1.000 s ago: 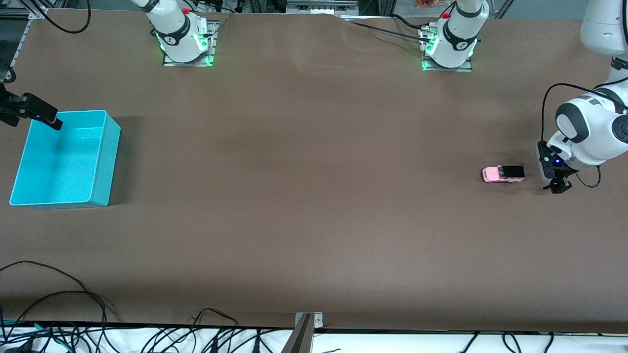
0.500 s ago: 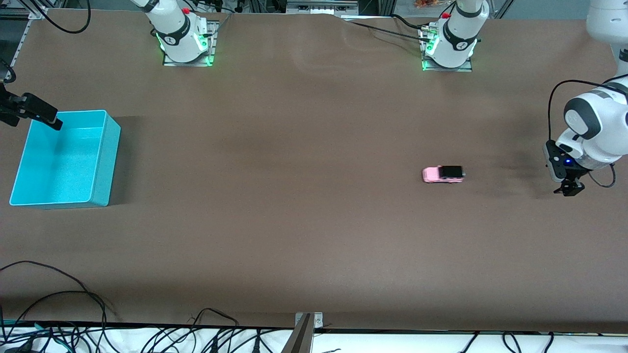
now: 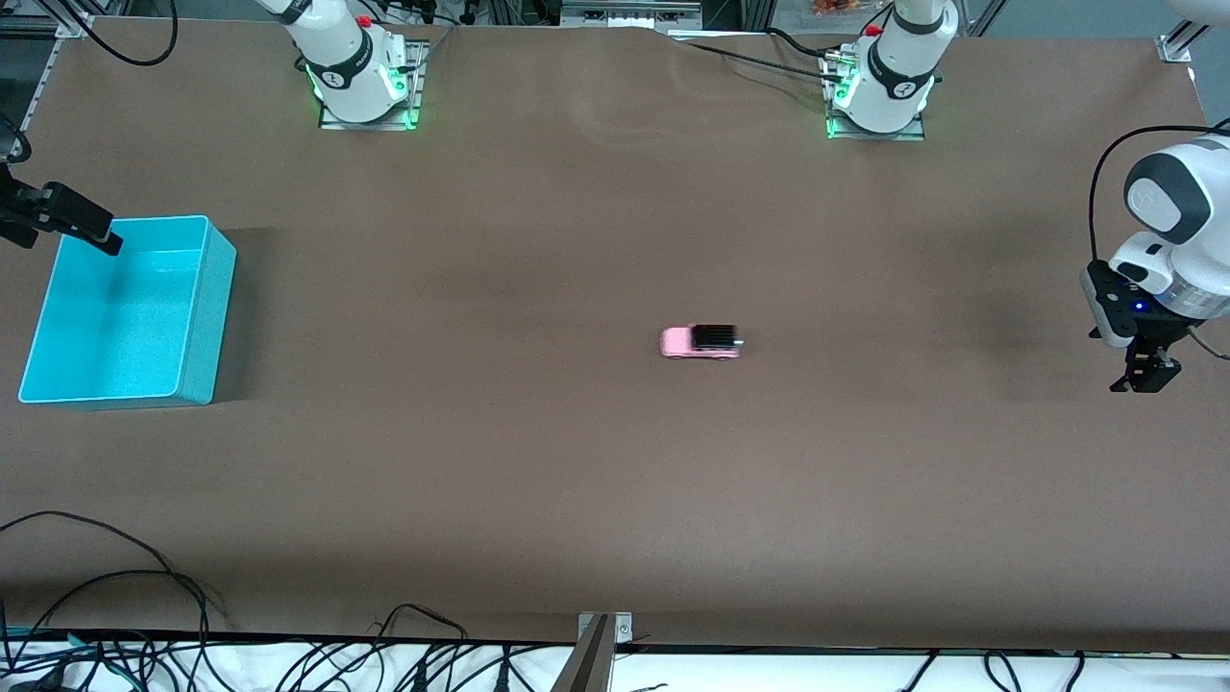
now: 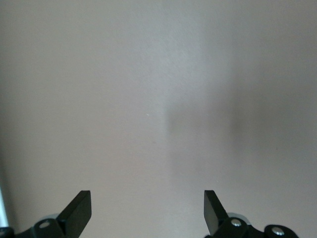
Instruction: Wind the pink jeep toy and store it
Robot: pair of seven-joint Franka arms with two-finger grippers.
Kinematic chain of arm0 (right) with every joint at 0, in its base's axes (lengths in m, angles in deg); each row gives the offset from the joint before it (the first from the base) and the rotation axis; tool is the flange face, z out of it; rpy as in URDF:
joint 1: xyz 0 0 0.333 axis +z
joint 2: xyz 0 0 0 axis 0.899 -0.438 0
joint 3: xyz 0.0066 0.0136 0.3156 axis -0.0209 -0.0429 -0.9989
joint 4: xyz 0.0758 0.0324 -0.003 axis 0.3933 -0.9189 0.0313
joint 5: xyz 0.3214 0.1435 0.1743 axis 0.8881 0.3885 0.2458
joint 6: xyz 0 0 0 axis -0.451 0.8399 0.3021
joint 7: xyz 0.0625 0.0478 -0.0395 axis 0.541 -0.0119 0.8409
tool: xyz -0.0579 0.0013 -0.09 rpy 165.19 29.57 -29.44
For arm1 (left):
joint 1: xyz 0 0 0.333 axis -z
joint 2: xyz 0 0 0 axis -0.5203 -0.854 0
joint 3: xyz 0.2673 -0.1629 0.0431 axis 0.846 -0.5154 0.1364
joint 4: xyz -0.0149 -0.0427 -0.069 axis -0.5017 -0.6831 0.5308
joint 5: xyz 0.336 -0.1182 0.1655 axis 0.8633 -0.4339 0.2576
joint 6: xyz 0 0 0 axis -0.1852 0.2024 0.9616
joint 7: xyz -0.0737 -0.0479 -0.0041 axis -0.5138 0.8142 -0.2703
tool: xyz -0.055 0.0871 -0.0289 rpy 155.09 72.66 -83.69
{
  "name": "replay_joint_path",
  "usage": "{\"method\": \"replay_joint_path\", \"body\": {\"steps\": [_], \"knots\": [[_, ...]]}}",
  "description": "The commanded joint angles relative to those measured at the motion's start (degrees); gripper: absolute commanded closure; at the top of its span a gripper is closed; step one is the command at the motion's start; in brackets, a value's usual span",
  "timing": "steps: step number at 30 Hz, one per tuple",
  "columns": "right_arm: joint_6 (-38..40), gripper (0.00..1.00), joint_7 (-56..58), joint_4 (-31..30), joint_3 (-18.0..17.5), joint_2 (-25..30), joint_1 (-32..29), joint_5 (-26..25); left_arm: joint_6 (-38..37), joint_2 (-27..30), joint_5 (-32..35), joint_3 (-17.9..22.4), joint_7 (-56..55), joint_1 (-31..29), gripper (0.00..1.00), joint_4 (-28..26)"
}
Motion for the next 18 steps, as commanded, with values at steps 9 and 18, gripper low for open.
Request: {"method": "replay_joint_path", "body": {"steps": [9, 18], "knots": [[0.3, 0.0, 0.3, 1.5, 0.1, -0.7, -0.2, 0.7, -1.9, 6.3, -1.5, -1.7, -12.2, -0.4, 0.0, -1.3], [0.3, 0.0, 0.3, 1.5, 0.1, -0.7, -0.2, 0.7, -3.8, 9.0, -1.6, -1.9, -21.1, -0.6, 0.0, -1.0]]}}
